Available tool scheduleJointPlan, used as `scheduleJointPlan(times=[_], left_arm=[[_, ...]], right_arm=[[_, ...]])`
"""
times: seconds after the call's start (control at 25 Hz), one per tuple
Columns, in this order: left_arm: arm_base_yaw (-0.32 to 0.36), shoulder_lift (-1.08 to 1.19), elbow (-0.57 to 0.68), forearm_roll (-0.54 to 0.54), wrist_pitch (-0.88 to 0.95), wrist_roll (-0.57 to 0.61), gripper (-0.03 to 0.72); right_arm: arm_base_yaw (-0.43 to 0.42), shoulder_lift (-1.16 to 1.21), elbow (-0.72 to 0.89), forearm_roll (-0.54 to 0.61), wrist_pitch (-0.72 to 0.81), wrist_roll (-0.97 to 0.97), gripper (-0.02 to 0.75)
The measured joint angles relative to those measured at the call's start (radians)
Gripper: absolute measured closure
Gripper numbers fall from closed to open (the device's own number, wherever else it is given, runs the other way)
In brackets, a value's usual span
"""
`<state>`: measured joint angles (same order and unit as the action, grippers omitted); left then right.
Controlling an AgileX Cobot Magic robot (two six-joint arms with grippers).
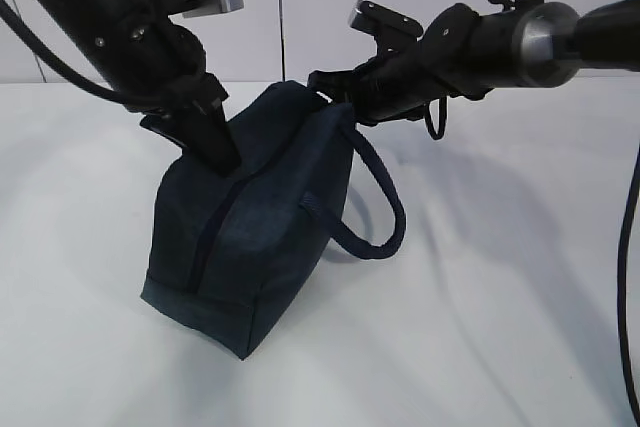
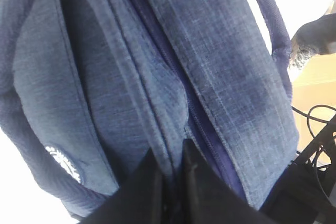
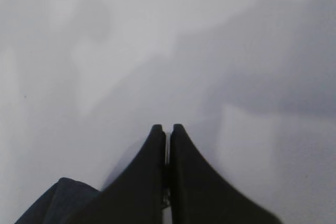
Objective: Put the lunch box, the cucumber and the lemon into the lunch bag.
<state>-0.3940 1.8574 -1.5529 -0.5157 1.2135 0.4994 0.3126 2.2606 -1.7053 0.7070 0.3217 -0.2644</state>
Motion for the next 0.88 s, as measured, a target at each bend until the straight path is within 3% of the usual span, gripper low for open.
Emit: scheduleJointPlan(times=[0.36, 0.88], left_arm=[[0.000, -0.001, 0.000, 0.000, 0.001, 0.000, 0.678], [0.000, -0.004, 0.000, 0.086, 0.004, 0.008, 0.678]], right_arm=[[-0.002, 0.000, -0.016, -0.043, 0.043, -0.054, 0.738], [-0.006, 0.000, -0.208, -0.185, 0.280, -0.097, 0.723]])
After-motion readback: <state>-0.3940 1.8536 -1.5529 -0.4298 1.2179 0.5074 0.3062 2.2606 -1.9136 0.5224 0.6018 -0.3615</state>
